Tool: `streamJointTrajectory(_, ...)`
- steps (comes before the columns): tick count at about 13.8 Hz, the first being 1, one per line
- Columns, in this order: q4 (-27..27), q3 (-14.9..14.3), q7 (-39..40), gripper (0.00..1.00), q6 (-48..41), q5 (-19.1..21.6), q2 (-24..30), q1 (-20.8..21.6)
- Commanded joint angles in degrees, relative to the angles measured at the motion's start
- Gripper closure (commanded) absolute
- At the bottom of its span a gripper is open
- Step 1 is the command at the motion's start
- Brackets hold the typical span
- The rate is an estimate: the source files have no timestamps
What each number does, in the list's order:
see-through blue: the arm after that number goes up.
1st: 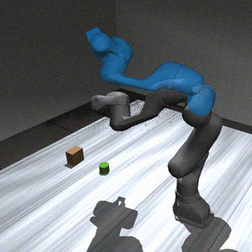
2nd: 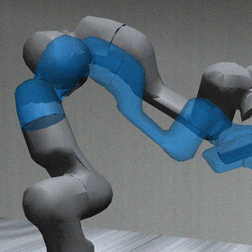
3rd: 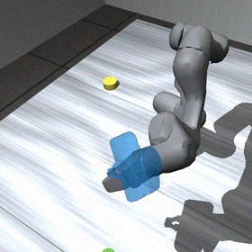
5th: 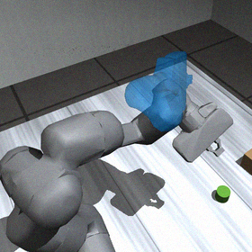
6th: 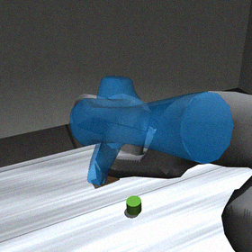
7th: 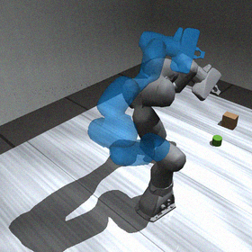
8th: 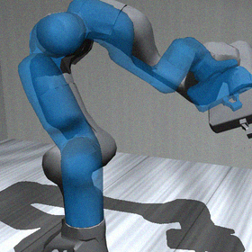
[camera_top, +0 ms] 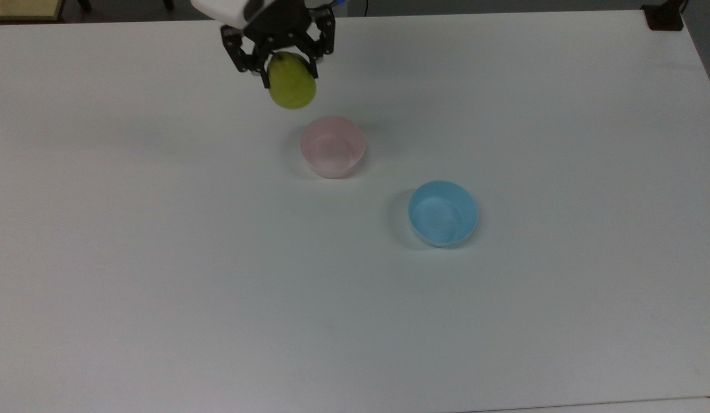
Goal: Place the pear in the bowl
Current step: 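Lower the pear into the pink bowl and open the gripper, then raise the open gripper away from the pear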
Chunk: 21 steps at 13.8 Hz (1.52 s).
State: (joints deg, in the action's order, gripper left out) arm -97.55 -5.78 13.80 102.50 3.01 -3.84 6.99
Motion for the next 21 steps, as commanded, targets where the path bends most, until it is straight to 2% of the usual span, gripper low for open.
streamJointTrajectory(1,-12.46,-1.07,-1.58,1.0,8.92,-0.28,3.58,3.03)
streamJointTrajectory(3,-17.9,-1.07,-1.58,1.0,15.67,-0.54,3.4,3.64)
streamJointTrajectory(6,-22.76,-1.07,-2.89,1.0,22.02,-2.3,0.86,5.75)
streamJointTrajectory(9,-22.85,-0.98,-6.67,1.0,25.9,-5.45,-3.26,6.81)
streamJointTrajectory(12,-22.77,-0.54,-8.35,0.99,27.4,-6.7,-5.21,6.81)
streamJointTrajectory(13,-22.59,-0.54,-8.35,0.85,27.32,-6.7,-5.73,6.73)
streamJointTrajectory(14,-22.42,-0.54,-8.35,0.5,26.71,-6.7,-5.65,6.73)
streamJointTrajectory(15,-22.42,-0.54,-8.35,0.21,26.53,-6.7,-5.48,6.64)
streamJointTrajectory(16,-22.24,-0.54,-8.53,0.0,25.91,-6.7,-5.21,6.64)
streamJointTrajectory(18,-18.84,-0.54,-8.7,0.0,20.24,-6.7,-4.6,6.12)
streamJointTrajectory(21,-9.01,-0.54,-8.79,0.0,7.06,-6.7,-2.23,5.32)
